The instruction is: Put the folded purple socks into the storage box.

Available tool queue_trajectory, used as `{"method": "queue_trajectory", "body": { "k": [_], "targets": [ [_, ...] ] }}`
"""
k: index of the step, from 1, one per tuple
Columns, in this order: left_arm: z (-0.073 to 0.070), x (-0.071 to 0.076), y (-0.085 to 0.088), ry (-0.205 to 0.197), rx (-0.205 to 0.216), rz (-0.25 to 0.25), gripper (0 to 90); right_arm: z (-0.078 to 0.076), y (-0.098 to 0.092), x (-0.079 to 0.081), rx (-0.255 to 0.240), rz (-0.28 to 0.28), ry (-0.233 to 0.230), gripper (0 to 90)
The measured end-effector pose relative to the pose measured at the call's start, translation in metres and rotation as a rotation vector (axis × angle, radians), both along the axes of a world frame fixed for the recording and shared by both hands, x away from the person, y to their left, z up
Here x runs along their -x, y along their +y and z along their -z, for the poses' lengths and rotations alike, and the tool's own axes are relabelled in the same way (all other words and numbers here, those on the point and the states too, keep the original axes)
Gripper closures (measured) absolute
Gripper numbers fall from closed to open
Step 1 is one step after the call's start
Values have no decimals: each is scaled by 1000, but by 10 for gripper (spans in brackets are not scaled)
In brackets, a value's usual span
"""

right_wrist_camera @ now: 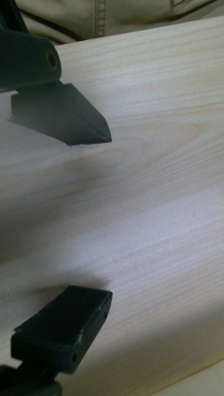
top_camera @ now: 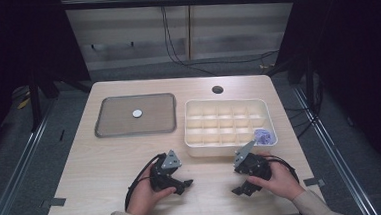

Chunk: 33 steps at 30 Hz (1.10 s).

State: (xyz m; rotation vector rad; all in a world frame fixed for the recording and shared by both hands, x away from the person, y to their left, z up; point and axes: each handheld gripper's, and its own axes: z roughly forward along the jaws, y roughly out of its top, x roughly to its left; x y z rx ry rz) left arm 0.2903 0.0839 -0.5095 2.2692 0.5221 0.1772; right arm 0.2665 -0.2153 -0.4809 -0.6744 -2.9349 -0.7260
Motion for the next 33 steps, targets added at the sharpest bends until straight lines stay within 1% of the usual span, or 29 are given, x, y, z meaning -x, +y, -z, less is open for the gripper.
{"method": "queue_trajectory", "body": {
  "k": [2,3,4,7,10,11,13,14,19,21,23,25,27,32,33],
  "targets": [
    [0,0,0,1,4,-3,145,1,-1,2,-7,0,-7,180],
    [0,0,0,0,1,0,145,2,-2,2,-20,-10,-24,174],
    [0,0,0,1,4,-3,144,3,-2,3,-29,-7,-25,170],
    [0,0,0,1,4,-3,145,5,-5,6,-56,-2,-52,166],
    [0,0,0,1,4,-3,144,7,-8,9,-70,-4,-86,163],
    [0,0,0,1,4,-3,145,7,-8,11,-71,1,-88,163],
    [0,0,0,1,4,-3,144,9,-9,12,-78,-5,-109,161],
    [0,0,0,1,5,-4,144,9,-9,14,-82,1,-111,158],
    [0,0,0,1,4,-4,145,12,-11,17,-104,1,-138,156],
    [0,0,0,-1,-2,-2,145,12,-12,18,-112,5,-148,156],
    [0,0,0,0,-3,-3,145,13,-12,19,-111,7,-165,154],
    [0,0,0,0,-2,-3,145,16,-13,21,-130,5,-183,139],
    [0,0,0,0,1,-3,145,17,-14,21,-148,10,-188,138],
    [0,1,0,0,-1,-6,144,19,-17,23,-169,19,-201,137],
    [0,0,0,-1,-5,-4,145,20,-18,24,-183,21,-200,137]
  ]
}}
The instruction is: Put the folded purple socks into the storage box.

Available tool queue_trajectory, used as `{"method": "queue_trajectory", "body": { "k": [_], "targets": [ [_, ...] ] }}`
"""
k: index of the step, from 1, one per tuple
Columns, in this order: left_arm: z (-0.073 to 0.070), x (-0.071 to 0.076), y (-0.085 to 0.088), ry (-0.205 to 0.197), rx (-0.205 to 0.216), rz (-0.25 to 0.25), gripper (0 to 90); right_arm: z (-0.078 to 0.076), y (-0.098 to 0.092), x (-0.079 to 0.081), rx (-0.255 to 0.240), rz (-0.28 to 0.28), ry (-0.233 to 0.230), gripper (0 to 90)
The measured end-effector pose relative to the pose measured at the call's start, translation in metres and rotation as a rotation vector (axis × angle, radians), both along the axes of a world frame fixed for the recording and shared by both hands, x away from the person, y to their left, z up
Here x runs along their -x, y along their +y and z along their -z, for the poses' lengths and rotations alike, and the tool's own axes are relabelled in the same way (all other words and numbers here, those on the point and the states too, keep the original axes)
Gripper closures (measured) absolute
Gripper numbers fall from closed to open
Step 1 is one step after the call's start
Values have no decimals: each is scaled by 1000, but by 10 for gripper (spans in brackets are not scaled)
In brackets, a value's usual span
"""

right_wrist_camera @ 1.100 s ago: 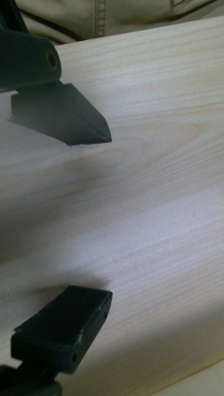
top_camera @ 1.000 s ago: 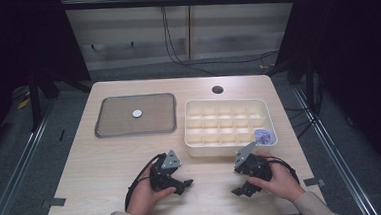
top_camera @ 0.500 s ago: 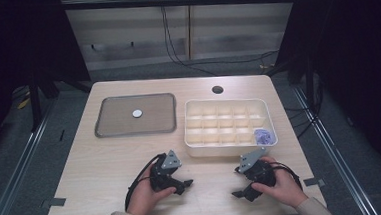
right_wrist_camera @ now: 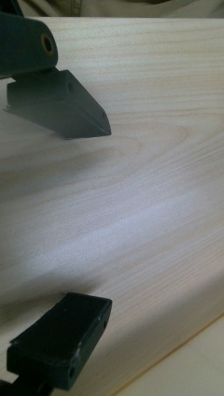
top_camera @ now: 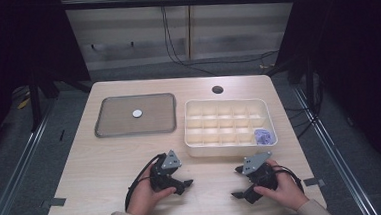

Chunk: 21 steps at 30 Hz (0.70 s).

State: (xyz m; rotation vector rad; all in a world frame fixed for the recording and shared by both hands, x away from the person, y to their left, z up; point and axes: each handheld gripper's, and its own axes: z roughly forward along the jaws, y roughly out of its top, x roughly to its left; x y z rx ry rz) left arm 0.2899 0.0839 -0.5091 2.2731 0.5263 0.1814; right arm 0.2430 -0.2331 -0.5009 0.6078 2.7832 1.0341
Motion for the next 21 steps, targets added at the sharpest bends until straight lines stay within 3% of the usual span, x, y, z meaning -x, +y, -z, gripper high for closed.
{"method": "queue_trajectory", "body": {
  "k": [6,21],
  "targets": [
    [0,0,0,2,6,-2,144,5,-5,3,-55,12,-25,136],
    [0,0,0,0,0,0,145,10,-11,3,-106,6,-49,135]
  ]
}}
